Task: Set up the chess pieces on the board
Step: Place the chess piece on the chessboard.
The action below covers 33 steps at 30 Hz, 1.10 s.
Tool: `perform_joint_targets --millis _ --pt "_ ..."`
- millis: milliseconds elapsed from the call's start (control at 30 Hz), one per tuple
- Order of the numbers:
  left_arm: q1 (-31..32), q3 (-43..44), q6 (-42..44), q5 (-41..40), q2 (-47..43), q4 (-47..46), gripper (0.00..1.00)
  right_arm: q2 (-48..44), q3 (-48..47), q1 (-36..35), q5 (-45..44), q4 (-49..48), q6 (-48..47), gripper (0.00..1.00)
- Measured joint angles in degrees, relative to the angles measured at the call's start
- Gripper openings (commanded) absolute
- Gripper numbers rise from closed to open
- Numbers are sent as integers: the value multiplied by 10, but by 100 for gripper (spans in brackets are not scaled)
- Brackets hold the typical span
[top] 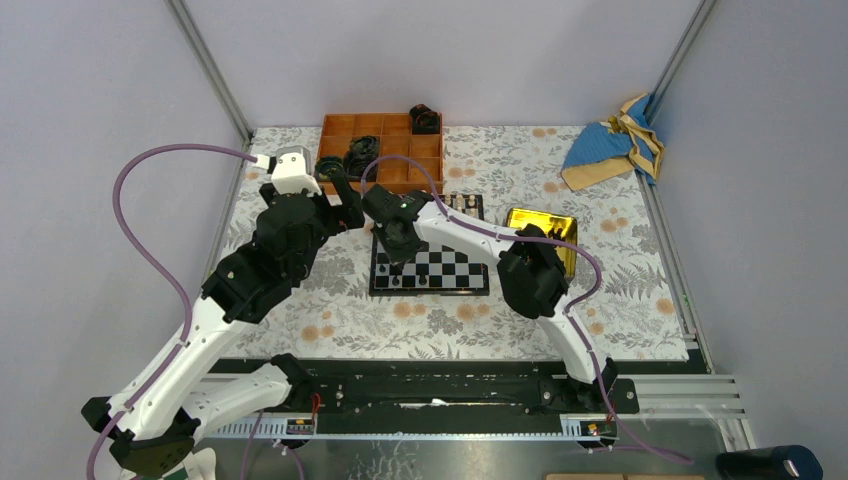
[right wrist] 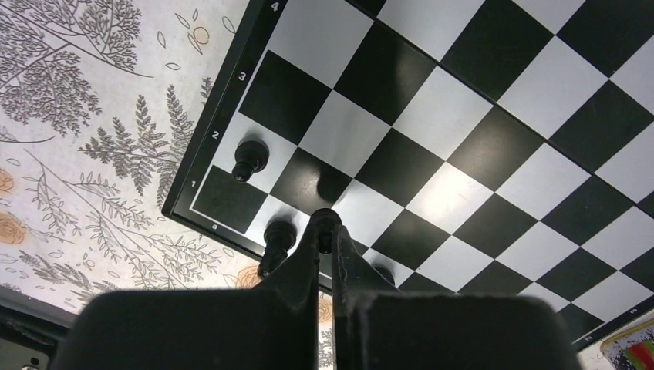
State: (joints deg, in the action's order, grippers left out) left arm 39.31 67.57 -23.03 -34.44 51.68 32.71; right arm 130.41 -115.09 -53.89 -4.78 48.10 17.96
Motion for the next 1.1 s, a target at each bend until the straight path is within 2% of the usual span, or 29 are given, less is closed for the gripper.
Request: perform_joint_targets --millis 867,1100 --pt "0 0 -4 0 10 1 99 44 -35 -1 14 -3 -8 0" --pt "0 -2 -3 0 11 1 99 46 -38 -1 14 -3 -11 13"
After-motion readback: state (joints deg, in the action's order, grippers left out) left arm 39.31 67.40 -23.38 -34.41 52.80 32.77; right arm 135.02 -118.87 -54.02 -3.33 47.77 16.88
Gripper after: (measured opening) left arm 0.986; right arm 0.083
